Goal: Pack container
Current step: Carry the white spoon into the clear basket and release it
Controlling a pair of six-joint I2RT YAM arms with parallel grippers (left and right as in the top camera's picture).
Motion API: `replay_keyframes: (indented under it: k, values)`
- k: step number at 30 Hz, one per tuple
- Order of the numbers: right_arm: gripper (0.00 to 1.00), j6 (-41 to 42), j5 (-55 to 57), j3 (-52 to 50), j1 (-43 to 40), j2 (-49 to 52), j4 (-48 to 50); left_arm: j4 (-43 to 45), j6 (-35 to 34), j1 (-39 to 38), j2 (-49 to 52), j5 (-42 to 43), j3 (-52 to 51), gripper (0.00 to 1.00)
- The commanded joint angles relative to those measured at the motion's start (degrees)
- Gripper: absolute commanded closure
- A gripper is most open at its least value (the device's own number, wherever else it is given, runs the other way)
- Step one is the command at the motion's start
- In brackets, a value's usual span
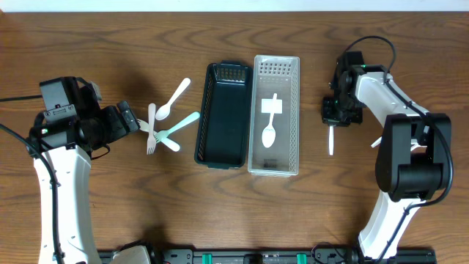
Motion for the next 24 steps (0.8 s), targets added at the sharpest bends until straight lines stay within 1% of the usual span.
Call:
replay_keyframes:
  k: [1,5,7,8,11,14,18,20,24]
  values:
    - [0.99,0.2,0.5,3.8,0.8,-6.9,-1.6,-0.1,1.0,0.3,-0.3,-0.7,1.5,0.02]
    - [0.99,0.2,-1.1,5.8,3.2,-15.8,-2.1,-0.1,1.0,0.3,-0.3,-0.7,1.5,0.02]
    - [0.99,0.3,-2.2,5.9,5.7,-20.2,-1.0,-0.2,1.0,0.3,-0.3,-0.7,1.5,0.02]
    - [0.99,1.1,-2.5,5.9,7.2,-21.7,-0.4,-0.2,1.0,0.3,-0.3,-0.7,1.5,0.02]
    - [0.99,7.4,-2.0,5.8,12.0,-23.9,1.3,-0.2,1.0,0.3,-0.3,-0.7,1.5,0.02]
    - [0.99,14.5,1.1,5.2,16.2,-22.6,2.3,-0.2,1.0,0.3,-0.3,-0.7,1.5,0.02]
    - [0.99,20.4,4.6,3.5,20.6,-17.8,3.4,-0.1,1.0,0.3,-0.3,-0.7,1.5,0.02]
    - [0.99,21.4,4.5,3.4,22.4,-14.1,4.4,-0.1,1.0,0.3,-0.3,-0.7,1.5,0.02]
    - [0.98,20.5,1.9,3.4,25.3,-8.8,7.8,-0.2,1.0,0.3,-0.3,-0.7,1.5,0.02]
